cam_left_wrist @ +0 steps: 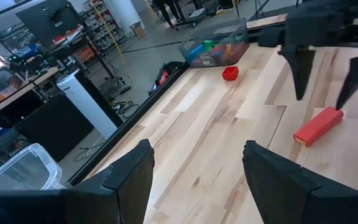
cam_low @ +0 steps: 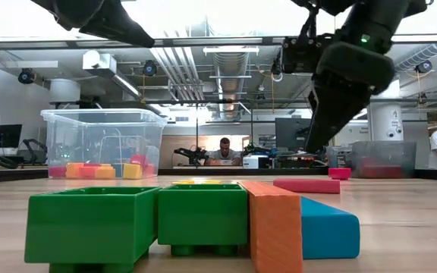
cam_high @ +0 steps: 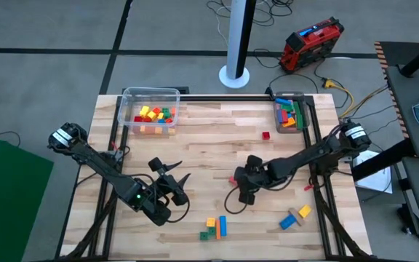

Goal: Sort blocks by size
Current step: Put the red rectangular wooden block into the black bin

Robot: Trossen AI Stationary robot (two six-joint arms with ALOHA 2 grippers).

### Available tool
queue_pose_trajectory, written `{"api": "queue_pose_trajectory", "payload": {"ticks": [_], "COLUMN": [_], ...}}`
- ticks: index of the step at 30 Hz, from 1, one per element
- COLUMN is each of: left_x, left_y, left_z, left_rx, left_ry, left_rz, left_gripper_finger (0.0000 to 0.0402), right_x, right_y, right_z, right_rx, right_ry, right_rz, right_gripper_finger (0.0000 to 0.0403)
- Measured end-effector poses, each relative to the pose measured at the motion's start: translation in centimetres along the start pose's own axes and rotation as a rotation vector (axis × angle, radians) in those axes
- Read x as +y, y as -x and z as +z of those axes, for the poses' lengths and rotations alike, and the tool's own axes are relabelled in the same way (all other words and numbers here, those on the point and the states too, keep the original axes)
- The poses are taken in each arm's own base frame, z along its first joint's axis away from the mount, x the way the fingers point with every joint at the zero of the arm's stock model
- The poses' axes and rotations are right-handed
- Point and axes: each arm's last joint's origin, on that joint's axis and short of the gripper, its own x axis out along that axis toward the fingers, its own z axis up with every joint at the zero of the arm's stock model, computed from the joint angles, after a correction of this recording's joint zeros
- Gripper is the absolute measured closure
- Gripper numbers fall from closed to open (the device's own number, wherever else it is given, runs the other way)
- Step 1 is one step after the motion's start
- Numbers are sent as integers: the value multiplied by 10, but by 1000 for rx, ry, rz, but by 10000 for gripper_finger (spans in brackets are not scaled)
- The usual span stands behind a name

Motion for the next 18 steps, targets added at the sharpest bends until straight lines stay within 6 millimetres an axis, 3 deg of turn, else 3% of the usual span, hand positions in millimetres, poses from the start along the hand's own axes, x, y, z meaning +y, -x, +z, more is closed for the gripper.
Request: {"api": "queue_pose_trajectory", "payload": {"ticks": [5, 13, 18], "left_x": [0, 0, 1], "left_y": [0, -1, -1], "left_z": [0, -4, -8], "left_rx": [0, 3, 6], "left_ry": [0, -1, 5], "left_rz": [0, 2, 4], "left_gripper_finger": [180, 180, 180], "right_x": [1, 10, 13], "right_y": [-12, -49, -55], "right_z": [-5, -9, -6], "right_rx": [-8, 55, 83], "right_ry": [-8, -11, -21], "right_rz": [5, -39, -24], "right_gripper_finger": [181, 184, 230]}}
